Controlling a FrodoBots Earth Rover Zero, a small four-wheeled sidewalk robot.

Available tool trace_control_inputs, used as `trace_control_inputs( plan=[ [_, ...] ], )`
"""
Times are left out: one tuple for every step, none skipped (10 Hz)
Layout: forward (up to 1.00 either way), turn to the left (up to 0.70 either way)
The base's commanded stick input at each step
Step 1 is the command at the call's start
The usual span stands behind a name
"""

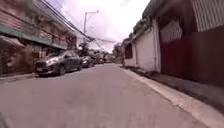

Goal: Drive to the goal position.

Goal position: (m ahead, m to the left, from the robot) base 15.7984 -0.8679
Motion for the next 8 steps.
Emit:
trace_control_inputs(
  plan=[
    [1.00,0.00],
    [1.00,0.00],
    [1.00,0.00],
    [1.00,0.00],
    [1.00,0.00],
    [1.00,0.00],
    [1.00,0.00],
    [1.00,0.00]
  ],
)
